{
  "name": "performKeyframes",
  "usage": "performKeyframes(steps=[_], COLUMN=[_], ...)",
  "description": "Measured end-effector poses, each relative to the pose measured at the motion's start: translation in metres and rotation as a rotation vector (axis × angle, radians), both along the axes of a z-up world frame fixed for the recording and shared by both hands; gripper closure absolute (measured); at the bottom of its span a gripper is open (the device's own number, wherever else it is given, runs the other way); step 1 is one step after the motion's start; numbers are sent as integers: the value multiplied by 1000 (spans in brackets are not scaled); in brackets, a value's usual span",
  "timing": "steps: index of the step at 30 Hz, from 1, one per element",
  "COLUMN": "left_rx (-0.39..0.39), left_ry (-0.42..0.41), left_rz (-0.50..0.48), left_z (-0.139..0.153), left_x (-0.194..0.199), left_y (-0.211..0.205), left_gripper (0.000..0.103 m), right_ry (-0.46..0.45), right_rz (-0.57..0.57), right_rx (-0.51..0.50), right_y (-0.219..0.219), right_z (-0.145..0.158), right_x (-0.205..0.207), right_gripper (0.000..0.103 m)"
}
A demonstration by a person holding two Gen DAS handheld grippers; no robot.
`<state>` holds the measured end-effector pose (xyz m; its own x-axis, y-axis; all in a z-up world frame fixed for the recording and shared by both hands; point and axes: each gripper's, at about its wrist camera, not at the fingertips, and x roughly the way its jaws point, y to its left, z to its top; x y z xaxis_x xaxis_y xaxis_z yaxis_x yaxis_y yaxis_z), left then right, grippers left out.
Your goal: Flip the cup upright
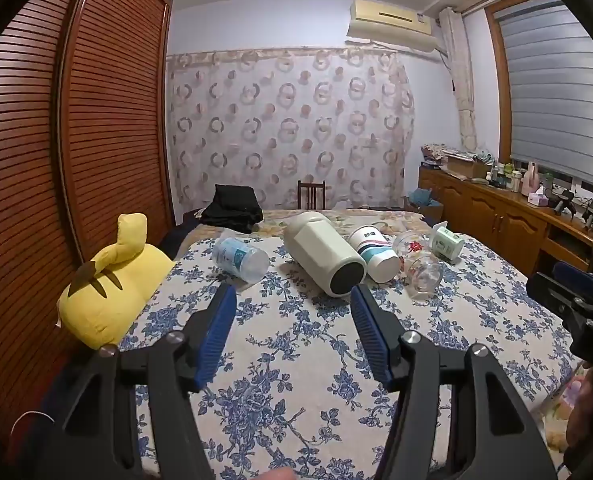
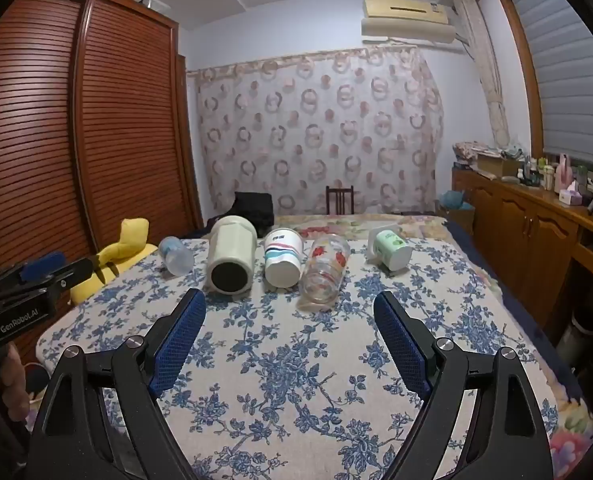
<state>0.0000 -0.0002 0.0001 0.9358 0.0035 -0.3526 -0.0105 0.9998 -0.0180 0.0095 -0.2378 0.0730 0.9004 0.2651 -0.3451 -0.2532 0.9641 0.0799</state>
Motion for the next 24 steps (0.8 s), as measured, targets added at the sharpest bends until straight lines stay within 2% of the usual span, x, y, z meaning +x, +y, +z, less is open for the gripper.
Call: performKeyframes(steps=[24], left_rx=[5], left_ry=[-4], left_rz=[1], left_z=[0], left_x=[0], left_y=[0], left_gripper=[44], right_ry=[1], right_rz=[0], right_rx=[-2], right_y=[1], right_z=[0], right_x=[-1], right_gripper=[15])
